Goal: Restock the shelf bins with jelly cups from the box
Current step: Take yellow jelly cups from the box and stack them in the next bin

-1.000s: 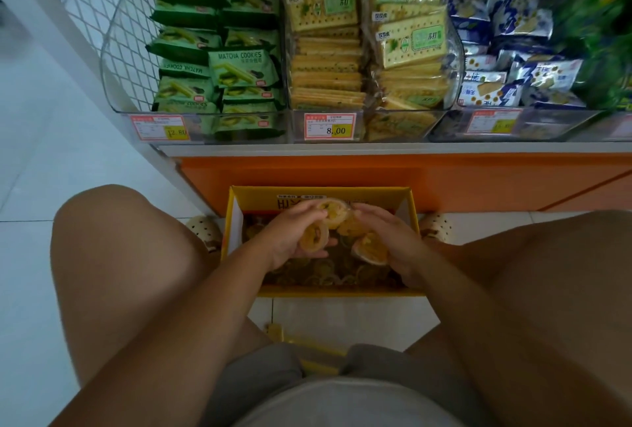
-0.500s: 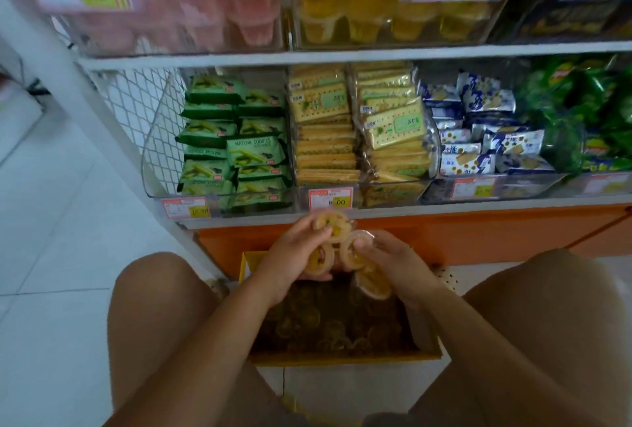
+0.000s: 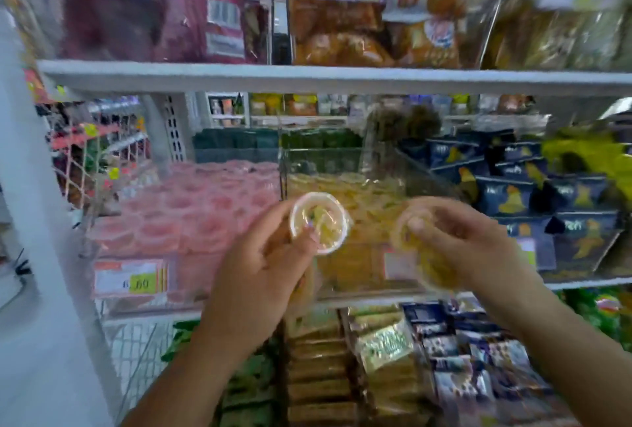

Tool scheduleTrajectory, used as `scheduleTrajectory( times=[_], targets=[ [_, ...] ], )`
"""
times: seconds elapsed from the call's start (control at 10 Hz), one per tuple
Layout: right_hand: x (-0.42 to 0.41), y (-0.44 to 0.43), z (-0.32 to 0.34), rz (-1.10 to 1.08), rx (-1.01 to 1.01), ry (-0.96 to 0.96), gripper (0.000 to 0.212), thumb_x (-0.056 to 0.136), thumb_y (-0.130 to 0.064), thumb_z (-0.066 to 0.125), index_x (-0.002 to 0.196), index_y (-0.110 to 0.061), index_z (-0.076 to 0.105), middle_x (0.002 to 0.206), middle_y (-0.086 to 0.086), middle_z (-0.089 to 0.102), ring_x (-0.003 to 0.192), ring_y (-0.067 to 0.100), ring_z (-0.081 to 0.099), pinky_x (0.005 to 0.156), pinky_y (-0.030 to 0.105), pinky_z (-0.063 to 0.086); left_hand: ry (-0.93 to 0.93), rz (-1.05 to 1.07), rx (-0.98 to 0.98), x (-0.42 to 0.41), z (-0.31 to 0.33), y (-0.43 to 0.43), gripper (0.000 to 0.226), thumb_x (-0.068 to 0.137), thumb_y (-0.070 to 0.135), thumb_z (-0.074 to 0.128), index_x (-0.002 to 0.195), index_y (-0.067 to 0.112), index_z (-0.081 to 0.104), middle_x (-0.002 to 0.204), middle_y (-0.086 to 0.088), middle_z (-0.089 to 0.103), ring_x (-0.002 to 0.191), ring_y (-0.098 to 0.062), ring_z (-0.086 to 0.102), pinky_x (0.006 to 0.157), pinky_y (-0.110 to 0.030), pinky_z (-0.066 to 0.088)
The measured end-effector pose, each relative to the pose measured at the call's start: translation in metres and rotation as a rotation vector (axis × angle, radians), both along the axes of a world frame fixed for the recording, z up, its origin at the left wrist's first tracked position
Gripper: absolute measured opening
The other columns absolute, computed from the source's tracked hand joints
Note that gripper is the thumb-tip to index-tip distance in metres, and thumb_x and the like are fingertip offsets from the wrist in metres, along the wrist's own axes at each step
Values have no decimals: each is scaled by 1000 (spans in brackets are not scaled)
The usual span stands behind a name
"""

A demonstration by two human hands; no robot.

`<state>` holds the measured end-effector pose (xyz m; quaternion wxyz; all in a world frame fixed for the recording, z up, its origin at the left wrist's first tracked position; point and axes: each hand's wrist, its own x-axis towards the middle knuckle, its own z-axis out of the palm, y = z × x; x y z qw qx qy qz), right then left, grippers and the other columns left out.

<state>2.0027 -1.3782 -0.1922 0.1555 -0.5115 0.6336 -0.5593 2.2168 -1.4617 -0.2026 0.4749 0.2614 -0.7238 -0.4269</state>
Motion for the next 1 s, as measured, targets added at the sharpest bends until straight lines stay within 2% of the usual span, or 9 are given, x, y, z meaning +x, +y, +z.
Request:
scheduleTrajectory(
  times=[0.1,0.2,0.3,0.4,0.5,0.7,0.8,0.9,1.0],
  targets=[
    [-23,-57,45,-15,67,229,16,93,-28,61,106,-33,68,97,-17,71,92,0,64,71,13,47,-25,93,-94,-4,30,-36,42,80,50,55,121,42,60,89,17,69,77,9,62,60,-4,42],
    [-52,-129,64,-82,343,555,29,99,-27,50,123,-18,63,126,1,62,114,16,57,83,22,40,-104,152,-116,-6,45,-67,39,88,43,58,126,41,57,91,13,67,65,5,58,53,-6,38],
    [-83,-188,73,-105,583,916,31,98,-35,50,120,-17,62,125,4,62,108,20,59,74,20,40,-124,153,-133,-2,49,-85,32,88,40,59,120,46,59,88,14,69,65,5,60,51,-6,39],
    [-108,-222,80,-97,684,877,12,96,-29,56,103,-21,62,96,-3,61,88,18,59,64,21,43,-156,159,-144,0,51,-98,26,89,35,60,109,52,60,74,17,69,58,3,61,47,-9,41],
    [-123,-249,78,-149,739,897,8,89,-27,66,85,-26,59,81,-5,55,89,22,59,87,37,51,-202,167,-145,-1,53,-114,28,90,36,60,115,50,59,70,24,67,54,5,60,45,-8,38],
    [-120,-262,86,-207,822,1096,24,93,-25,59,112,-12,66,98,0,62,89,16,60,82,27,45,-157,135,-132,-3,54,-127,27,91,30,60,113,45,62,52,19,60,41,3,52,46,-14,35],
    [-120,-264,83,-214,839,1080,29,90,-28,58,115,-15,66,112,8,66,106,29,62,88,38,50,-136,131,-124,-1,51,-128,26,91,27,60,110,43,63,50,17,60,38,2,51,46,-15,35],
    [-115,-258,82,-149,819,1037,26,93,-26,55,113,-14,66,111,8,67,106,29,63,86,36,50,-149,125,-122,0,48,-128,27,90,27,61,113,42,63,50,16,60,39,2,52,50,-21,36],
    [-107,-248,85,-48,681,809,25,98,-31,51,89,-17,69,95,4,69,95,22,65,80,31,49,-147,122,-118,2,49,-123,27,90,28,61,111,44,62,52,19,61,42,3,53,49,-18,37]
  ],
)
